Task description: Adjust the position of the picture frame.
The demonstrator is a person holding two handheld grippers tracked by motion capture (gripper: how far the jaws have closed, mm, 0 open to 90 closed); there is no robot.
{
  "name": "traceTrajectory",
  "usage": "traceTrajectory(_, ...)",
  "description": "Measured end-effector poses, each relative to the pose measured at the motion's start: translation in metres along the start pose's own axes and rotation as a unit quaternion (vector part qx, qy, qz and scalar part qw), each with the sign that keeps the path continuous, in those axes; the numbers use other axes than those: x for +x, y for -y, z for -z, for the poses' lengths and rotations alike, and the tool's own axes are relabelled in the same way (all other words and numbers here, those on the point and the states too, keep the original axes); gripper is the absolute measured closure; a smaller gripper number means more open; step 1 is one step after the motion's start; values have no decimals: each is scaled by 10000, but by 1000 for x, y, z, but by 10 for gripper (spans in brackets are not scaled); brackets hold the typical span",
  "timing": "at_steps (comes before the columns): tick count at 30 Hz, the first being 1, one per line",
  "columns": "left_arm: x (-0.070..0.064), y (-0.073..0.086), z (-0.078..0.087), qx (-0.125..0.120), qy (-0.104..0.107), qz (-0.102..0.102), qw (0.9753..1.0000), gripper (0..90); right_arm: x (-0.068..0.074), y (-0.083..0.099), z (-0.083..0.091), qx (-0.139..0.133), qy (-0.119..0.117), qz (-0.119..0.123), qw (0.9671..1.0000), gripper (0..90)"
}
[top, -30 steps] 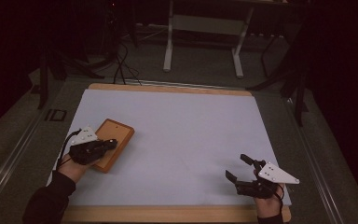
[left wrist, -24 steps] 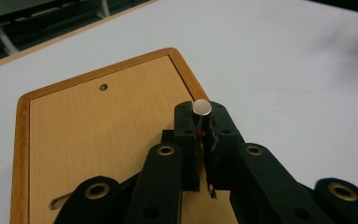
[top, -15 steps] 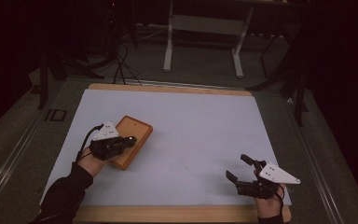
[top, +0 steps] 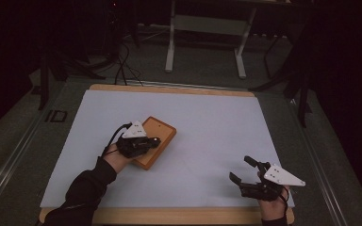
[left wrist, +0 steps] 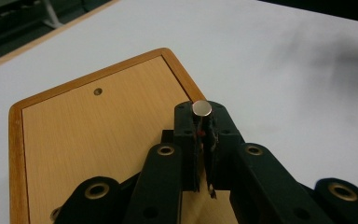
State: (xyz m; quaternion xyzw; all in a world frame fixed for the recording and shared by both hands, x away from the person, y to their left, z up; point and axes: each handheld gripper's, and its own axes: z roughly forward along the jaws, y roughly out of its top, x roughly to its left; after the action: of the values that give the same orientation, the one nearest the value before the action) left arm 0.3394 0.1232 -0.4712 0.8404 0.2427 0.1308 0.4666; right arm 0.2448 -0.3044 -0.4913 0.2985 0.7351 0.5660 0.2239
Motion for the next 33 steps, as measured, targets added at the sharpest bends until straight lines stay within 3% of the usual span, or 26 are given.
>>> traceTrajectory(10,-8,-12,-38,63,222,-87,9997,851,1,0,0,5,-51,12,10000,155)
traceTrajectory(24,-3,-7,-74,264,134,24,9996,851,1,0,1,-33,-87,-42,9999,155)
traceTrajectory(33,-4,-2,-88,448,80,-3,9990,850,1,1,0,12,-69,11,10000,155)
